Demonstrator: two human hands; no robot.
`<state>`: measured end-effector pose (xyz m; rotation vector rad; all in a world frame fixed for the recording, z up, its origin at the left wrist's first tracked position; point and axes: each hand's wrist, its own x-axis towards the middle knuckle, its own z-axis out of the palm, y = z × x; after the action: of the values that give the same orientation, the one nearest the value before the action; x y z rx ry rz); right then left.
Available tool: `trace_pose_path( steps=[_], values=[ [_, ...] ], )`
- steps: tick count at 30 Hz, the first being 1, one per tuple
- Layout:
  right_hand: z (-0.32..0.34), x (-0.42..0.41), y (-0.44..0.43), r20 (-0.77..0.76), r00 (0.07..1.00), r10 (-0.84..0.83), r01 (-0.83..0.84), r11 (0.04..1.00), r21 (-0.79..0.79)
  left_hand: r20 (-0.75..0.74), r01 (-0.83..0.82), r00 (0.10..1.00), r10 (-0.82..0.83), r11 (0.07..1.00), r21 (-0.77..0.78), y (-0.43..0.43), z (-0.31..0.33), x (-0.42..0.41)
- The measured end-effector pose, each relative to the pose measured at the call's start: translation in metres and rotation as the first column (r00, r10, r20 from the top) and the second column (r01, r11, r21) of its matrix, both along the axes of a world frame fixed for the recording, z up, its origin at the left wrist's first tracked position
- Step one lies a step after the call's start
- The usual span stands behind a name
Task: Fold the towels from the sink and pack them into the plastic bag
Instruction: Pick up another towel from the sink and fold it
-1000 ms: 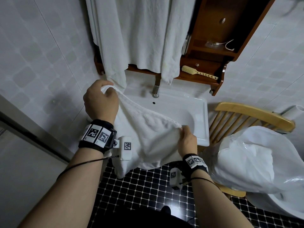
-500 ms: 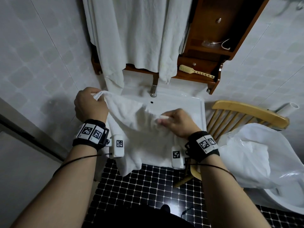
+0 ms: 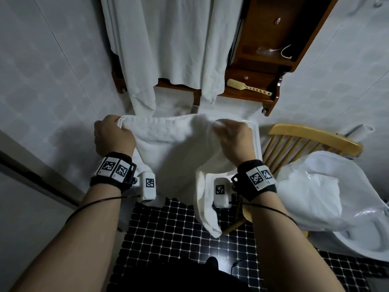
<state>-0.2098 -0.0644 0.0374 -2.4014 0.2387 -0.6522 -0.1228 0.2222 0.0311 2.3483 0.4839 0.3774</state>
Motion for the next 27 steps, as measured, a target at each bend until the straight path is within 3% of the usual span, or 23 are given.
trace_pose_path(
  steps=[2,6,10,14,18,20,22,24,27],
  values=[
    [0.003,0.002,0.005,-0.013,0.996,0.084,-0.085,0.993,-0.082,-0.068,0.033,0.997,-0.032,0.999,0.019,0.006,-0.006,0.005],
    [0.012,0.003,0.008,0.118,0.992,-0.038,0.052,0.992,-0.114,-0.248,0.054,0.968,-0.029,0.994,0.094,0.011,-0.024,0.001],
    [0.014,0.007,0.023,0.187,0.982,0.004,0.031,0.983,-0.181,-0.439,0.105,0.898,-0.031,0.984,0.145,0.017,-0.047,0.001],
    [0.022,0.006,0.043,0.226,0.974,0.018,0.026,0.982,-0.188,-0.58,0.35,0.793,-0.185,0.918,0.186,0.022,-0.067,-0.004],
    [0.036,0.005,0.059,0.261,0.962,0.083,-0.025,0.976,-0.215,-0.674,0.566,0.641,-0.366,0.819,0.093,0.012,-0.076,-0.011],
    [0.04,0.005,0.065,0.246,0.961,0.13,-0.064,0.964,-0.258,-0.57,0.685,0.588,-0.573,0.728,-0.026,-0.001,-0.067,-0.014],
    [0.041,0.005,0.069,0.21,0.963,0.169,-0.098,0.946,-0.308,-0.342,0.757,0.555,-0.759,0.631,-0.173,-0.018,-0.051,-0.019],
    [0.042,0.003,0.072,0.19,0.965,0.181,-0.114,0.941,-0.319,-0.174,0.79,0.554,-0.814,0.58,-0.198,-0.035,-0.036,-0.021],
    [0.044,-0.001,0.067,0.21,0.962,0.176,-0.11,0.95,-0.294,-0.055,0.811,0.545,-0.837,0.542,-0.22,-0.054,-0.024,-0.024]
  ],
)
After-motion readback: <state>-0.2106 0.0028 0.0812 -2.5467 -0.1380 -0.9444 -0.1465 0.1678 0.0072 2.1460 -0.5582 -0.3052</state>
